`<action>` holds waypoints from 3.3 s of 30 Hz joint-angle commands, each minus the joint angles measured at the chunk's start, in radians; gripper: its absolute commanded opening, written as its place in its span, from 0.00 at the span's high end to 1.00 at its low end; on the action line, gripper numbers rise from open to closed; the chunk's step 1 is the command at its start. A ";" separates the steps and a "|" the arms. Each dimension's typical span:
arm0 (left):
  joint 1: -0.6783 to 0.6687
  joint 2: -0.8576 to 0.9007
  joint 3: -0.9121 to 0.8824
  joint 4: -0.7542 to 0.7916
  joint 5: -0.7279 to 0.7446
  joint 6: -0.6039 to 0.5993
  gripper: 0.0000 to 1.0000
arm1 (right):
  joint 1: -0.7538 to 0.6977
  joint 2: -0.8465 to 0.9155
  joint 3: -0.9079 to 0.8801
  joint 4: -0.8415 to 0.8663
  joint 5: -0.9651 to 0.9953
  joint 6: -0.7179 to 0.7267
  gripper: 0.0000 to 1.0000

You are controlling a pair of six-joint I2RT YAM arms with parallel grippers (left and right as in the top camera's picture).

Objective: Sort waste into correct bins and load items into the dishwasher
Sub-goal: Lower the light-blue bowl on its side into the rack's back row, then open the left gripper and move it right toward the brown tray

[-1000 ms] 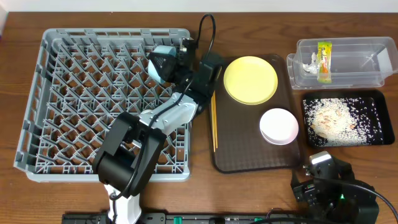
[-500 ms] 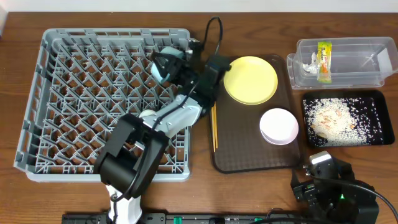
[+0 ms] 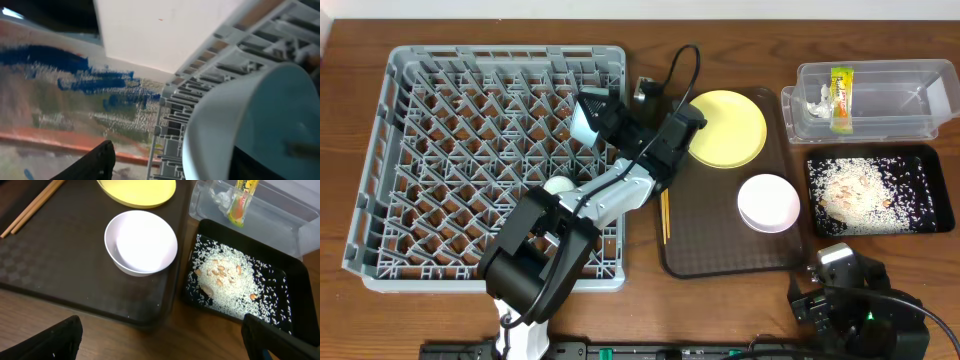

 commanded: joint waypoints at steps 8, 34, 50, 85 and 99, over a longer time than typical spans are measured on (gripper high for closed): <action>0.000 0.007 0.024 -0.160 0.167 -0.135 0.36 | -0.007 -0.001 -0.001 -0.003 -0.008 -0.008 0.01; -0.032 -0.060 0.027 -0.068 0.173 -0.138 0.36 | -0.007 -0.001 -0.001 -0.003 -0.008 -0.008 0.01; -0.044 -0.229 0.027 0.163 0.214 -0.198 0.33 | -0.007 -0.001 -0.001 -0.003 -0.008 -0.008 0.01; 0.061 -0.289 0.048 -0.292 1.619 -0.591 0.29 | -0.007 -0.001 -0.001 -0.003 -0.008 -0.008 0.01; 0.048 -0.288 0.063 -0.360 1.889 -0.549 0.29 | -0.007 -0.001 -0.001 -0.003 -0.008 -0.008 0.01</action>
